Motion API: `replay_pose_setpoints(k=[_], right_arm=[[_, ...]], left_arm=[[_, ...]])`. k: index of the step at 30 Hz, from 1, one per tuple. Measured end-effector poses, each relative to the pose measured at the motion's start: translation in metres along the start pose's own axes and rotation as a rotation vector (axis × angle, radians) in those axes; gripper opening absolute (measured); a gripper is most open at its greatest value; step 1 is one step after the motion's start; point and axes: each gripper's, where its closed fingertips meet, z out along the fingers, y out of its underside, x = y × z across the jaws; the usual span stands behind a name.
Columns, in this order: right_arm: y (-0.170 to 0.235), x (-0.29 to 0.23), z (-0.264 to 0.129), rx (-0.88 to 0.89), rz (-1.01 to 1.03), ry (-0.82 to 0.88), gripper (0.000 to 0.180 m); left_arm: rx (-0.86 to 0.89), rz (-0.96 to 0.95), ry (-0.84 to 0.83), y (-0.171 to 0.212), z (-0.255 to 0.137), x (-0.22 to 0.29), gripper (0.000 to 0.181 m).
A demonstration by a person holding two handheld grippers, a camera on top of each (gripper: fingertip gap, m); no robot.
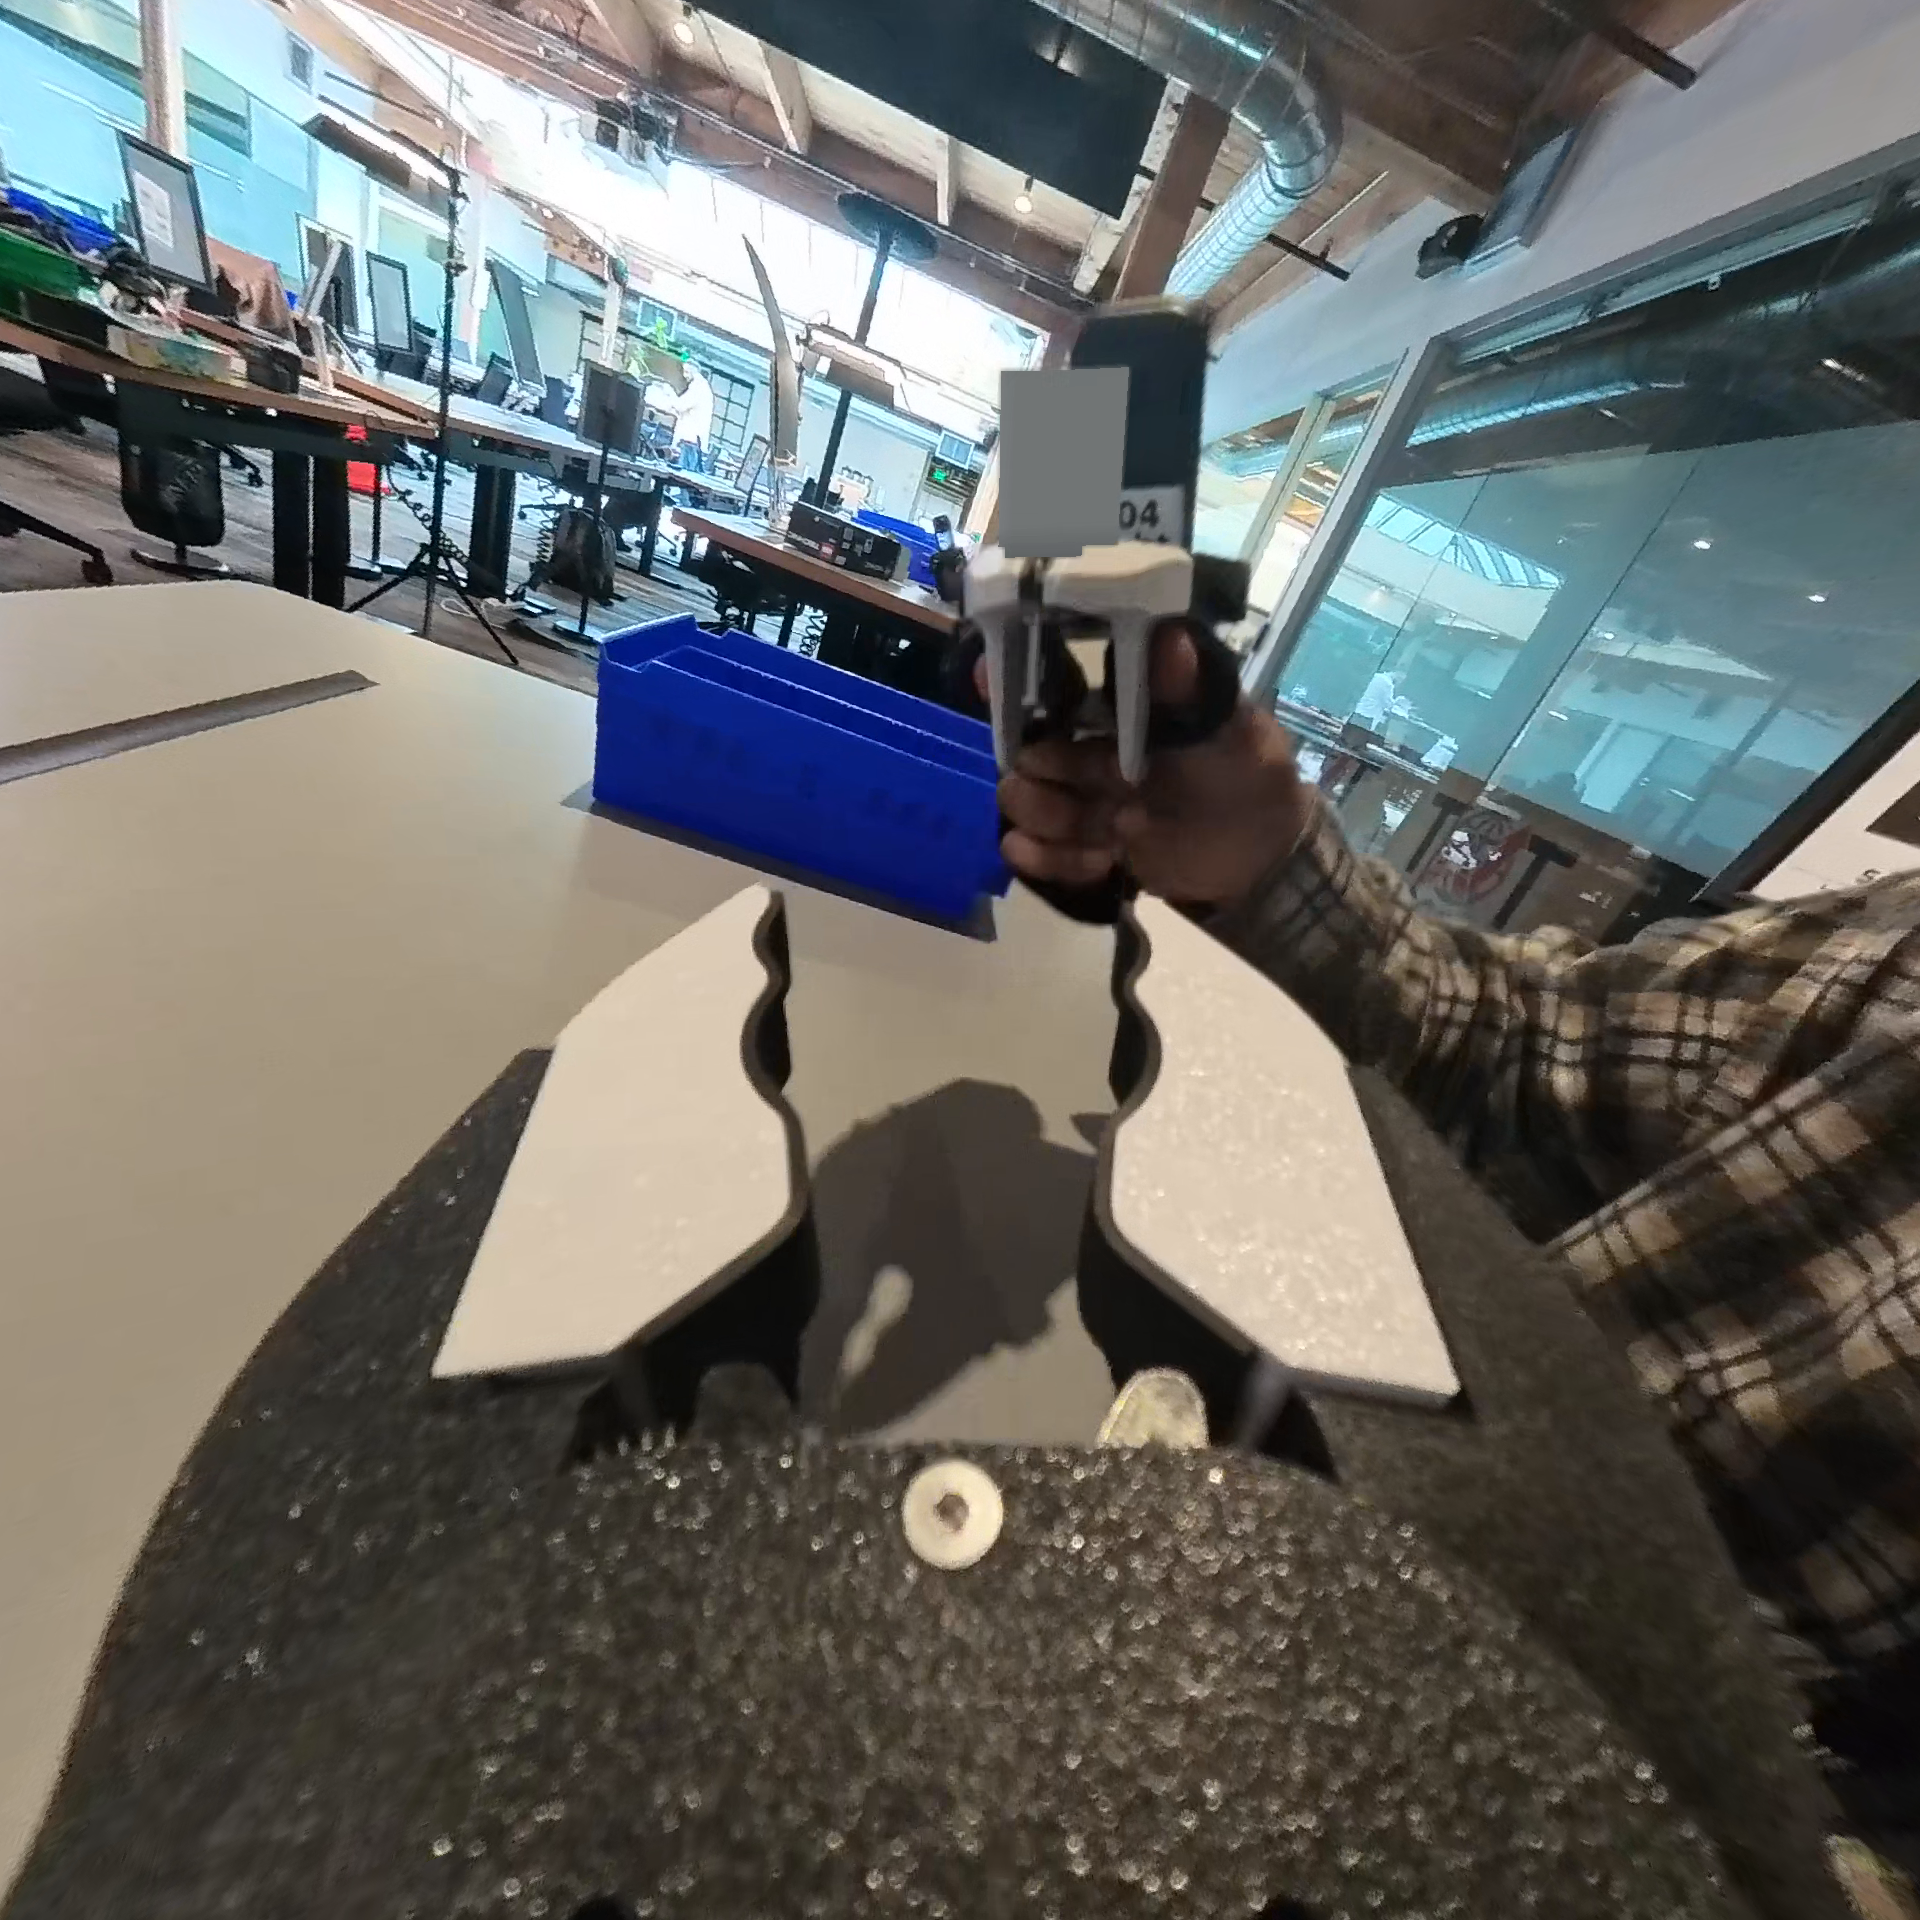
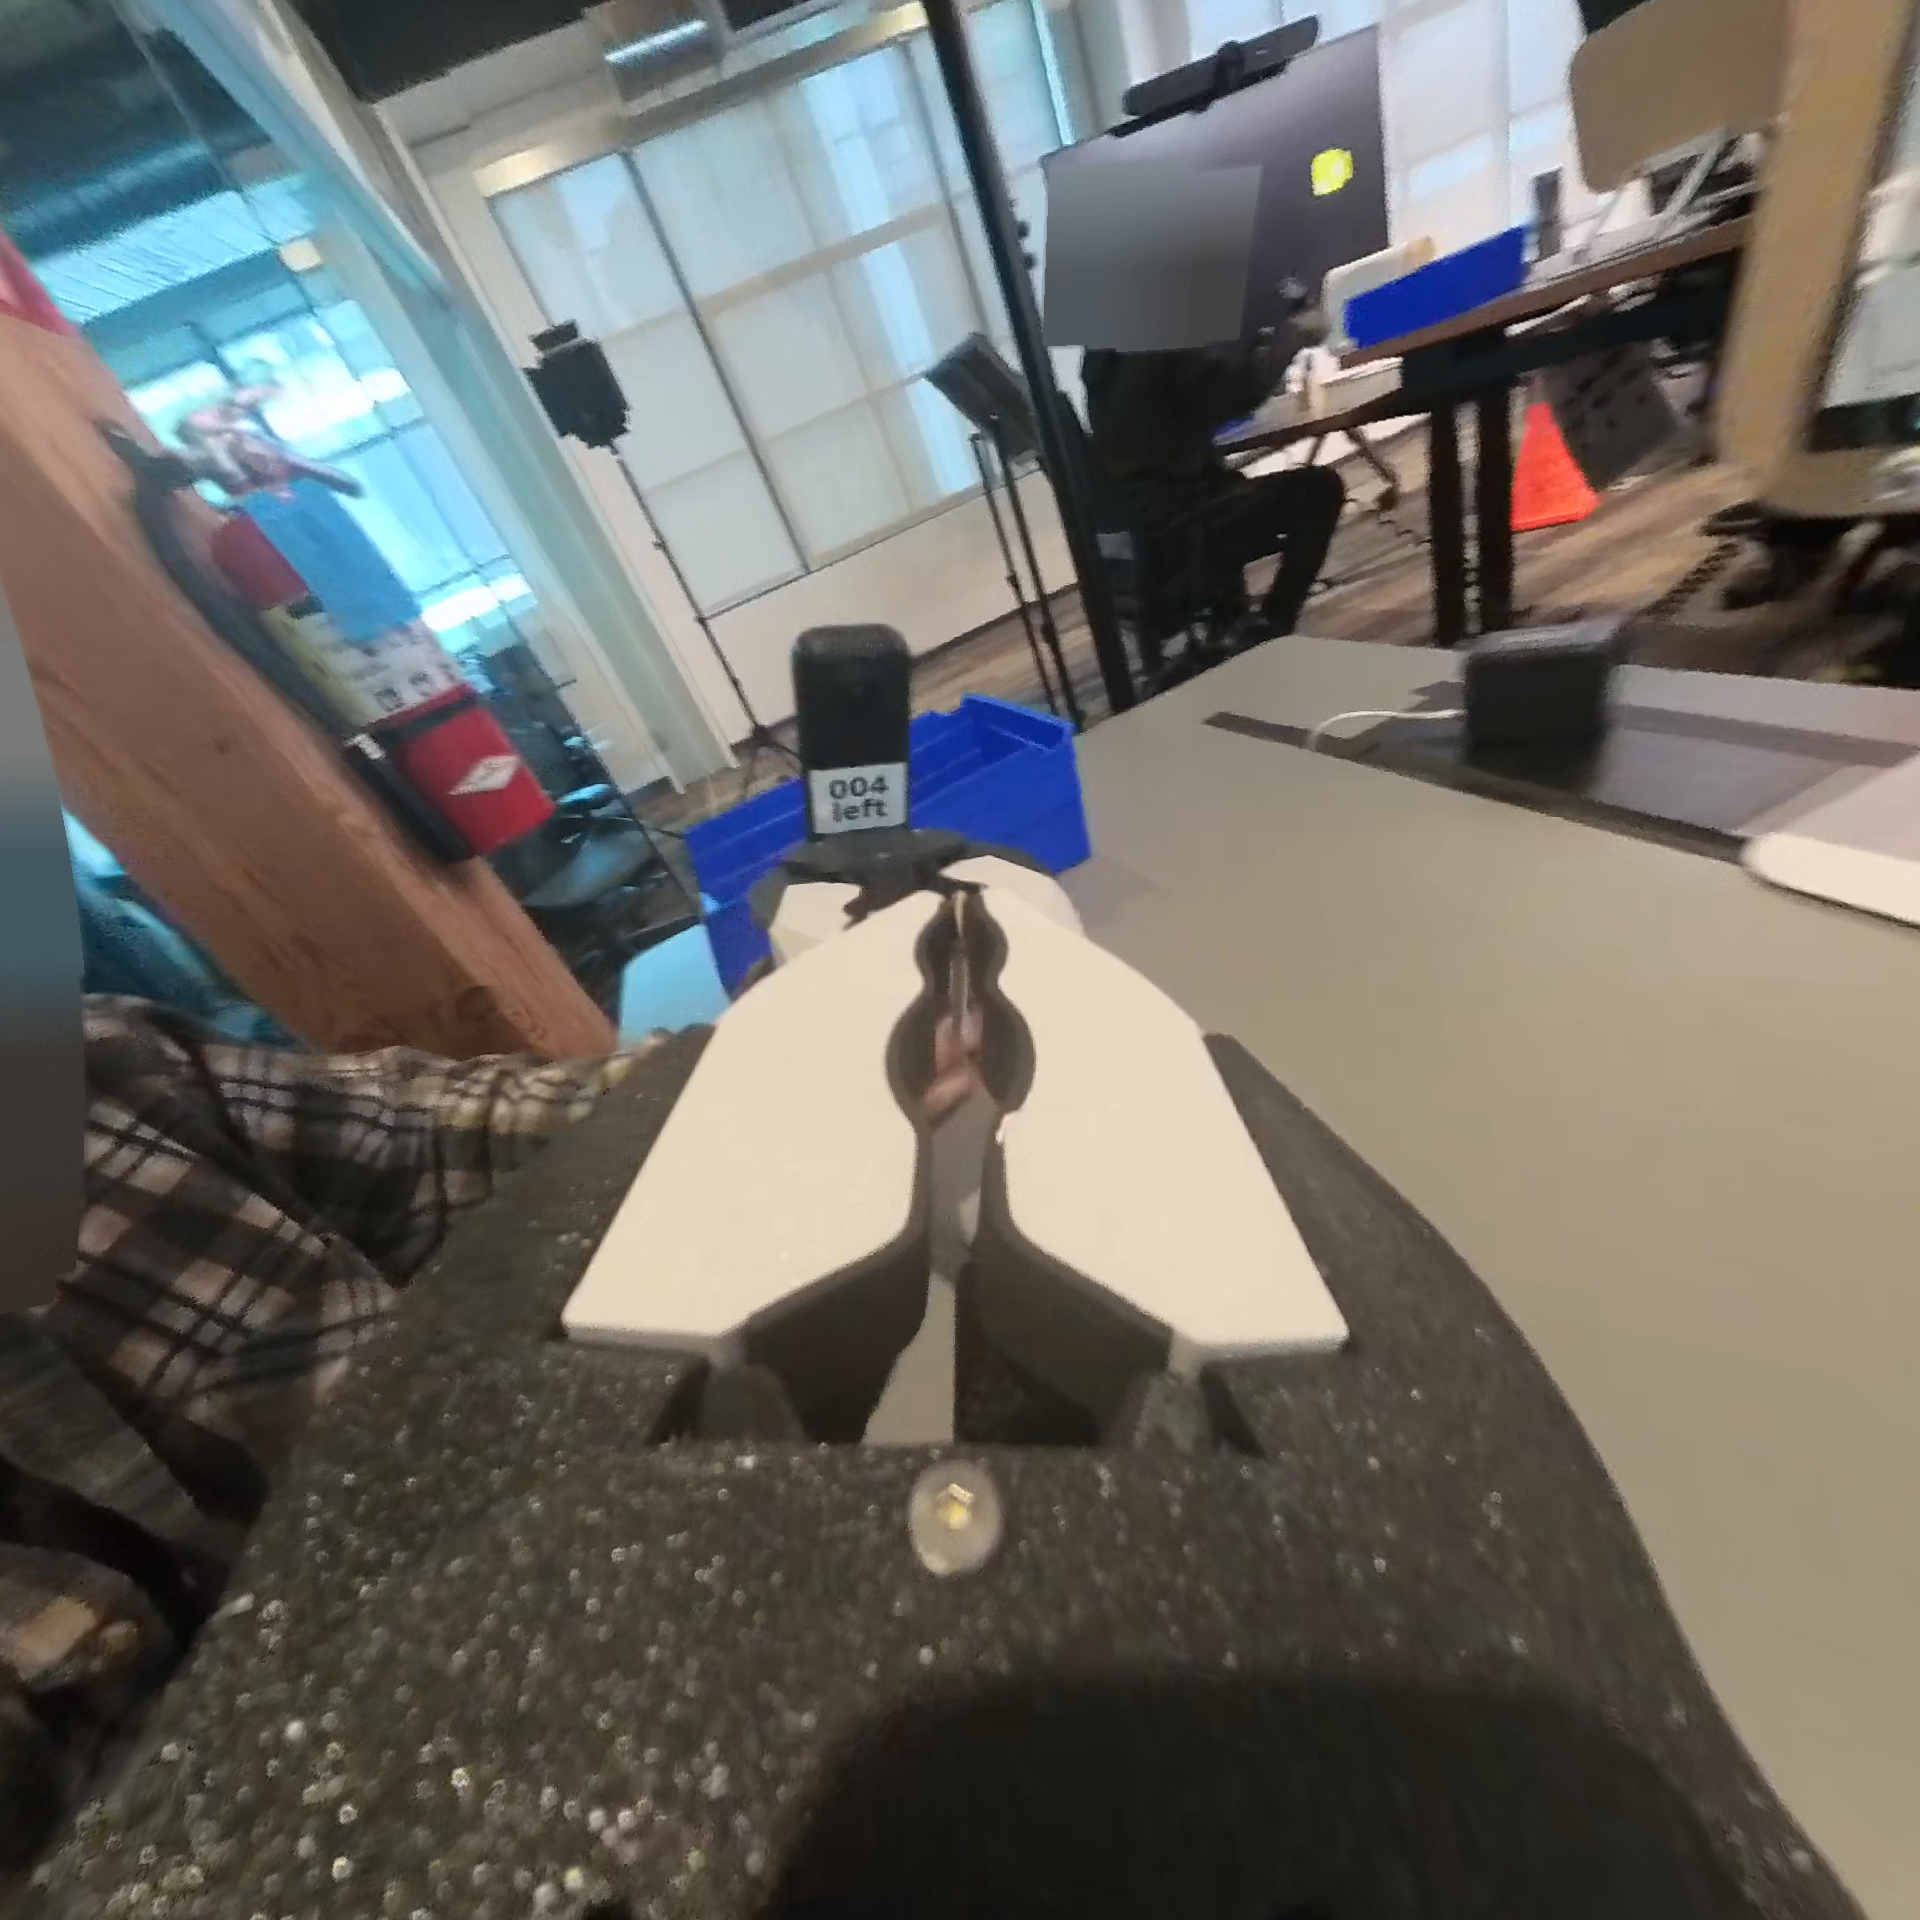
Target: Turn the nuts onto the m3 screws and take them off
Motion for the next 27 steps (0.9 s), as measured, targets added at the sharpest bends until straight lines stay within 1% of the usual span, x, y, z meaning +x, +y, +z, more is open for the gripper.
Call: replay_pose_setpoints(k=[3, 7, 11, 14, 17, 20, 24, 27], right_arm=[[-0.018, 0.013, -0.041, -0.021, -0.053, 0.125, 0.002], [-0.039, 0.039, -0.109, -0.058, -0.093, 0.325, 0.002], [-0.057, 0.072, -0.189, -0.078, -0.098, 0.546, 0.002], [-0.061, 0.100, -0.255, -0.124, -0.092, 0.731, 0.002], [-0.045, 0.127, -0.313, -0.200, -0.021, 0.873, 0.002], [-0.014, 0.149, -0.351, -0.299, 0.089, 0.950, 0.002], [0.032, 0.174, -0.375, -0.452, 0.178, 1.013, 0.002], [0.054, 0.194, -0.383, -0.506, 0.218, 1.034, 0.003]], left_arm=[[-0.009, -0.010, -0.002, 0.003, 0.001, -0.001, 0.059], [-0.049, -0.028, -0.020, 0.014, 0.005, -0.008, 0.056], [-0.054, -0.015, -0.014, 0.017, 0.006, -0.007, 0.053], [-0.063, 0.029, -0.026, 0.018, 0.007, -0.006, 0.050], [-0.076, 0.041, -0.031, 0.021, 0.008, -0.007, 0.049], [-0.092, 0.028, -0.028, 0.027, 0.010, -0.008, 0.048], [-0.110, 0.020, -0.025, 0.033, 0.013, -0.009, 0.048], [-0.119, 0.027, -0.025, 0.035, 0.014, -0.008, 0.047]])
